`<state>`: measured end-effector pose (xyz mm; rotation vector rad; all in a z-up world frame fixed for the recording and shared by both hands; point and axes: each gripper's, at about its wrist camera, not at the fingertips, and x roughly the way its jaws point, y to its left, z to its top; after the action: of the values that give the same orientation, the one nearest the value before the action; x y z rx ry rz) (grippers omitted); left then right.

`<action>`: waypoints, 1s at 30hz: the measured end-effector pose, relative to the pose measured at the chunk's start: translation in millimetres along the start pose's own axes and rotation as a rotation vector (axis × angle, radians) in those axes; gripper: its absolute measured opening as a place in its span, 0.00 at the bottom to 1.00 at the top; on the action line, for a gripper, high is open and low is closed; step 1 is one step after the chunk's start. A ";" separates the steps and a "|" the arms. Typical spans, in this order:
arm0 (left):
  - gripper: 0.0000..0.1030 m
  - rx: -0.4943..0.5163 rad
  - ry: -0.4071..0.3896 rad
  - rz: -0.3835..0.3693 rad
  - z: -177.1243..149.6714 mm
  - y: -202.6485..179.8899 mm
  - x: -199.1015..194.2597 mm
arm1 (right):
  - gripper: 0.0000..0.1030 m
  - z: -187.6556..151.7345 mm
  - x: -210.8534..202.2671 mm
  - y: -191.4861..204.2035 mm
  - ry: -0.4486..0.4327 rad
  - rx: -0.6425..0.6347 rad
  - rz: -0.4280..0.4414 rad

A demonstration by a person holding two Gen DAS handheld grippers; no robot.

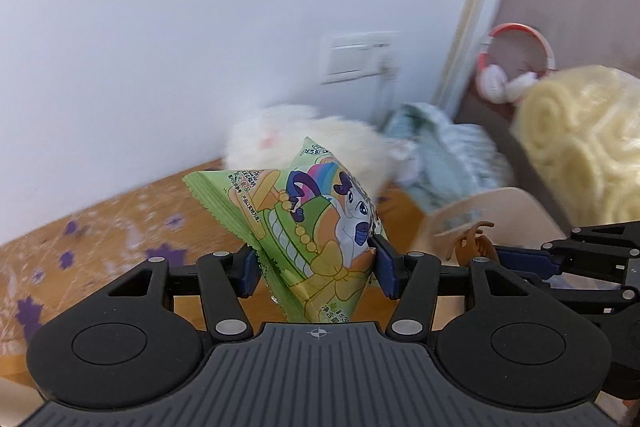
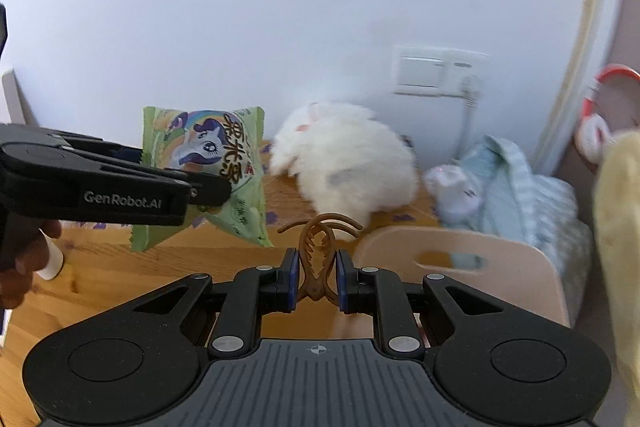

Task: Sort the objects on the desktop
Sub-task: 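Carry the snack bag and hair clip into the basket and open both tools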

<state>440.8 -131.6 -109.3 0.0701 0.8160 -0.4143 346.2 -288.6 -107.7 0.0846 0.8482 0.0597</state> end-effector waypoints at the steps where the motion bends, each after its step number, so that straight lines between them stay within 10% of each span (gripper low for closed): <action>1: 0.55 0.012 -0.002 -0.011 0.8 -12.3 -1.0 | 0.17 -2.7 -6.3 -8.1 -0.005 0.005 -0.012; 16: 0.55 0.189 0.057 -0.134 -35.8 -161.8 9.8 | 0.17 -88.5 -50.3 -111.8 0.033 0.059 -0.068; 28: 0.55 0.210 0.128 -0.127 -67.6 -185.0 29.8 | 0.17 -115.3 -25.9 -110.1 0.149 -0.030 0.042; 30: 0.57 0.208 0.133 -0.119 -67.7 -184.5 29.8 | 0.32 -115.3 -26.1 -108.5 0.152 -0.032 0.049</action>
<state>340.9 -296.1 -159.5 0.2455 0.9088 -0.6109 244.5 -392.9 -174.8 0.0715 0.9966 0.1266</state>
